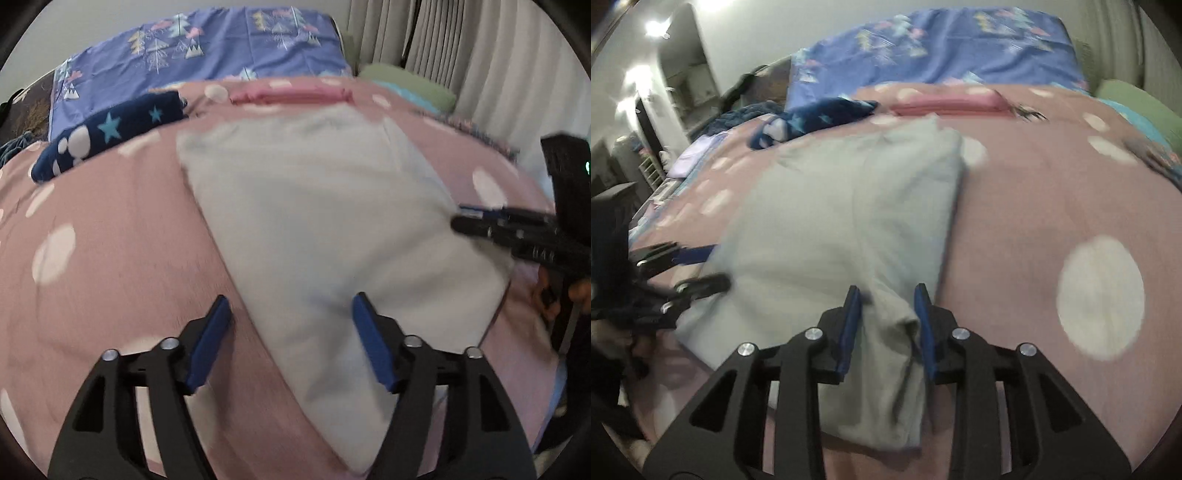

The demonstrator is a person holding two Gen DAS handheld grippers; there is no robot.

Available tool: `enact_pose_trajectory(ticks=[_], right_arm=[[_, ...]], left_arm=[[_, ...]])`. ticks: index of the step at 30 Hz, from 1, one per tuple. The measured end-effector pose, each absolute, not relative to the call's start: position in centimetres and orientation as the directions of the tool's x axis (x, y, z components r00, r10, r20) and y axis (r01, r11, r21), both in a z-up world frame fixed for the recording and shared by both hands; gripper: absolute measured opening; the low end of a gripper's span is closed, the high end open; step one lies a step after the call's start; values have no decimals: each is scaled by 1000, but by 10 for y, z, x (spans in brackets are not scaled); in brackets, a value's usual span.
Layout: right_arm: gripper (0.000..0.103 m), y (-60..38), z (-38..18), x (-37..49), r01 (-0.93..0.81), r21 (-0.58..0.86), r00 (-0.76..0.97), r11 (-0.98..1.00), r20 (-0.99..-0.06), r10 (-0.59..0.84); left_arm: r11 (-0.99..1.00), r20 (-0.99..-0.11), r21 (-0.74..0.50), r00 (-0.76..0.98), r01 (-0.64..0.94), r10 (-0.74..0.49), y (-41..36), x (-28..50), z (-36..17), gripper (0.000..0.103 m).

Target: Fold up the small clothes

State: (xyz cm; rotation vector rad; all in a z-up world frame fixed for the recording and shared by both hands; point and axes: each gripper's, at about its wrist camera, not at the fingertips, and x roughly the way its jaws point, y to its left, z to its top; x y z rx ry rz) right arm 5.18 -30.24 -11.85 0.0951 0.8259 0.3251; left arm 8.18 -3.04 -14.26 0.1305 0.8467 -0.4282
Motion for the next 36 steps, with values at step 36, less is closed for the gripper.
enact_pose_trajectory(ticks=[36], right_arm=[[68,-320,-116,123,-231,525,425,819,-702,571]], left_arm=[[874,-718,-290,515,390,-468,-6,77,-145,81]])
